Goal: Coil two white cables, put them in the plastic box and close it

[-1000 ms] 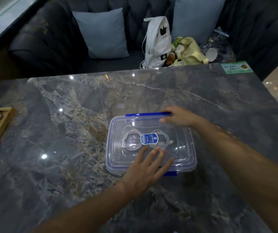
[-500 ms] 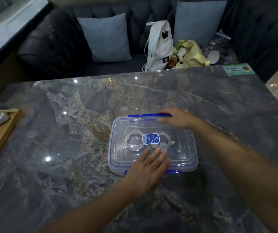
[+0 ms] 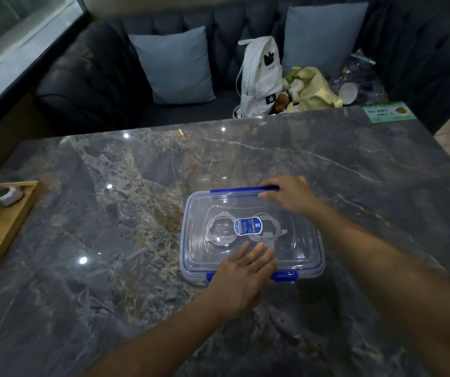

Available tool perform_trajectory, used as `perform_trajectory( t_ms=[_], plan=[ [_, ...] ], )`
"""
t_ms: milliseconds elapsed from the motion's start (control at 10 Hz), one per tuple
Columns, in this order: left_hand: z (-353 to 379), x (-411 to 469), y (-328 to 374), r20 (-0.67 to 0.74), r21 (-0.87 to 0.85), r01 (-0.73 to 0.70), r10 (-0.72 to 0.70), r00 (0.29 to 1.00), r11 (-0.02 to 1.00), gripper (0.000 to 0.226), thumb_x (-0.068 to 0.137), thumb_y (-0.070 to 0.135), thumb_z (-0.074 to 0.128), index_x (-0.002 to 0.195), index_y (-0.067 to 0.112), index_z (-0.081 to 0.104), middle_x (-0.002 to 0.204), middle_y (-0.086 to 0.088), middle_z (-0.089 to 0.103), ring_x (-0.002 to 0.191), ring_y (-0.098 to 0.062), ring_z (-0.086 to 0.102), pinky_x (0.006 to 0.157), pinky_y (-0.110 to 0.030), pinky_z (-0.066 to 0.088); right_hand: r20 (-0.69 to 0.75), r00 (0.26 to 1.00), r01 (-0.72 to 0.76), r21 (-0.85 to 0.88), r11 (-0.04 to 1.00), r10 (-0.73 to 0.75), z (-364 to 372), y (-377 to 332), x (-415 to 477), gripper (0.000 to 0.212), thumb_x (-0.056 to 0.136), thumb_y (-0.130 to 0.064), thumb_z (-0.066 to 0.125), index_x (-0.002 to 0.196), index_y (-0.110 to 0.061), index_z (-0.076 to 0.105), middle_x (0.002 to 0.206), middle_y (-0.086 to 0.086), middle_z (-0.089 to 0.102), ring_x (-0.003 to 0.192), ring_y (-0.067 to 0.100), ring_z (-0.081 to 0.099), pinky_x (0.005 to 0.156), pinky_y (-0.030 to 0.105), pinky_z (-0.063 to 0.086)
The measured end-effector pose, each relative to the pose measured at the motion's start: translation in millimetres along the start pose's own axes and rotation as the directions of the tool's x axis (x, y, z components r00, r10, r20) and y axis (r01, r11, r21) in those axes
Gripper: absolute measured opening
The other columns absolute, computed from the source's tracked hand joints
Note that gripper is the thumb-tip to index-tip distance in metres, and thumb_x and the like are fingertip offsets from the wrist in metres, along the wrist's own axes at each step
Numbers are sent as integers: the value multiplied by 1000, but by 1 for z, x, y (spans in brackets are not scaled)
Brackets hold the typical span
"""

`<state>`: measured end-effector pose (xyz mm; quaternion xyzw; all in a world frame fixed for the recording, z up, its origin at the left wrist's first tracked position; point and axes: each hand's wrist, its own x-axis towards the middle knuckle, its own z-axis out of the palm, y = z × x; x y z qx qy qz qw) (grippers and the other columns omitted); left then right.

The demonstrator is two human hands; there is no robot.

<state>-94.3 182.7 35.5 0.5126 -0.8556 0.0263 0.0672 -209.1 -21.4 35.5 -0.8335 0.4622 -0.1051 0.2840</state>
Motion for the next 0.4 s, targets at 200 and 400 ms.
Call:
perform_trajectory(
  t_ms=[200,400],
  plan=[
    [-5,3,-1,-45,-91,35,-39,998,995,33,70,30,75,100,20,69,114,-1,70,107,-19,65,91,-37,52,36,999,24,-76,997,-22,-1,-4,-3,31,87,-45,51,113,-29,59,118,-1,63,111,20,53,96,40,23],
    [-40,23,-17,160,-408,483,-460,873,775,40,87,53,46,118,30,56,114,2,67,101,-17,62,87,-32,49,83,994,87,-264,961,-67,-19,-24,-1,36,89,-34,50,122,-21,53,130,6,55,119,25,49,98,39,33]
  ],
)
